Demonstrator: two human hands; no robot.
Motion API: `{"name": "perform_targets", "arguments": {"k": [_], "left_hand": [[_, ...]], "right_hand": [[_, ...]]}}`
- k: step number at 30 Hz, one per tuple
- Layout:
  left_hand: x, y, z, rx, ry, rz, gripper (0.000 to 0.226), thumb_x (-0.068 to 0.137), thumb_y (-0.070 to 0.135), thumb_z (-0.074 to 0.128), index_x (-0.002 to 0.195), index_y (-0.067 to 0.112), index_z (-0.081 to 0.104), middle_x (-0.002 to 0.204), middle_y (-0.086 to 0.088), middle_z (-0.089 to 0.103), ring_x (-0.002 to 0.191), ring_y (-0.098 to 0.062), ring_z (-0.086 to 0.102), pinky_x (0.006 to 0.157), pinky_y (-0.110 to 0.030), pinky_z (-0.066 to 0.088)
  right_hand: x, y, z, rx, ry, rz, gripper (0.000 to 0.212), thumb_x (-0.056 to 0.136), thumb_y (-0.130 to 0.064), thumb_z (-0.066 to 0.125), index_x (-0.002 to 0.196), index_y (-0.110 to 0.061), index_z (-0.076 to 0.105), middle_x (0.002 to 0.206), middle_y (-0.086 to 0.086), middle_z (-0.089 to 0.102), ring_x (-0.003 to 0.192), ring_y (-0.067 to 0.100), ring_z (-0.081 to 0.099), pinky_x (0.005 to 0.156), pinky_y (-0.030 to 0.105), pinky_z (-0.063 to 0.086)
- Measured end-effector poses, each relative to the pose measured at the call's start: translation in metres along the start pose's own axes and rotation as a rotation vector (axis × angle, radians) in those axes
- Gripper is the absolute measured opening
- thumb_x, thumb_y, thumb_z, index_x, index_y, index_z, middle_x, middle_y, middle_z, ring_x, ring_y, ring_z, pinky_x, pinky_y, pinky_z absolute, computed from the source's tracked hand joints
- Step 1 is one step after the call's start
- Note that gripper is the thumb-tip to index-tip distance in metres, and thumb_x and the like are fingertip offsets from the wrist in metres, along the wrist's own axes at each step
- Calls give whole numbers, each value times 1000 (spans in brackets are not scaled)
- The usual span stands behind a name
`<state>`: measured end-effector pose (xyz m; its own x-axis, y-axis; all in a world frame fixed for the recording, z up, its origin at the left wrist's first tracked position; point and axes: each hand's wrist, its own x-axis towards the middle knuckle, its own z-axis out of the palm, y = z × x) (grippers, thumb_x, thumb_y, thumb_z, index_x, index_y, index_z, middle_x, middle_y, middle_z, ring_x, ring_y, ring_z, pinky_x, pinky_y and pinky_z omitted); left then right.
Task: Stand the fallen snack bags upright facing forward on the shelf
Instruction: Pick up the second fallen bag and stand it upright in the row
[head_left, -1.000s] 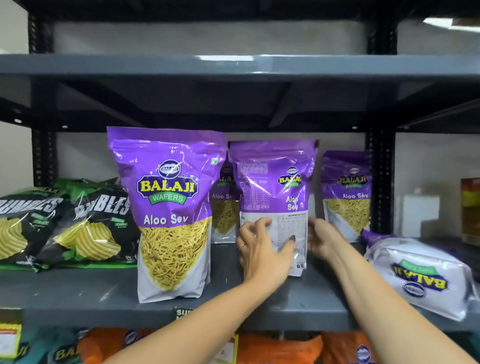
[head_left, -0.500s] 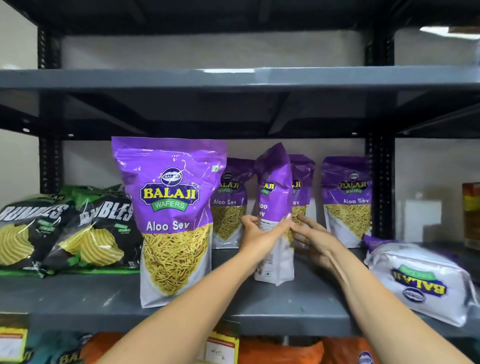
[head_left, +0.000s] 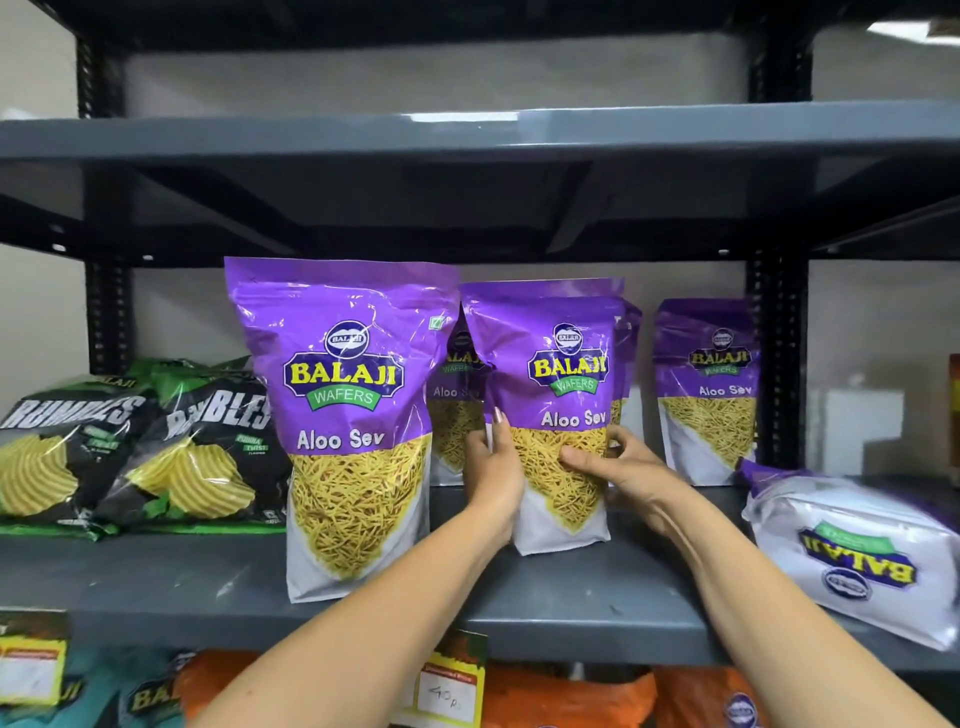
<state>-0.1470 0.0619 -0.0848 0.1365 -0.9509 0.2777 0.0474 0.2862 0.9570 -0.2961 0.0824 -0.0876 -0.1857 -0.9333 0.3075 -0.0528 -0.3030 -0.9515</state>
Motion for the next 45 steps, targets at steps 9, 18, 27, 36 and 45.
{"name": "perform_targets", "arguments": {"k": [9,18,27,36,45], "left_hand": [[-2,2,-4,166,42,90,68,99,50,16,111,2,63,117,-23,65,109,-37,59,84,-33,41],[-19,5,-12,45,52,4,63,100,45,15,136,7,49,136,-22,55,123,-36,53,94,-34,40],[-41,7,-18,-16,31,57,61,100,45,16,142,10,43,150,-10,43,138,-27,40,103,-29,32],[-47,-8,-18,-155,34,154,57,97,52,25,139,19,43,130,4,49,134,-22,41,91,-19,26],[-154,-27,20,234,-262,1374,37,88,33,60,124,28,52,133,5,56,129,-14,50,102,-31,46]], "right_hand": [[-20,-2,7,-443,185,-9,104,42,-69,81,122,-19,37,120,-1,63,112,20,60,97,36,47],[-54,-6,20,-604,267,-44,87,51,-77,70,109,-24,32,125,5,63,116,28,60,86,36,46],[-94,-13,30,-710,362,-121,100,43,-92,52,108,-19,35,123,15,64,115,37,59,88,43,47],[-98,-11,25,-670,371,-104,106,35,-98,42,104,-18,40,115,8,65,110,32,60,83,39,44],[-126,-55,-112,-746,865,-381,27,80,-42,64,87,-16,65,90,10,69,81,28,66,75,31,49]]}}
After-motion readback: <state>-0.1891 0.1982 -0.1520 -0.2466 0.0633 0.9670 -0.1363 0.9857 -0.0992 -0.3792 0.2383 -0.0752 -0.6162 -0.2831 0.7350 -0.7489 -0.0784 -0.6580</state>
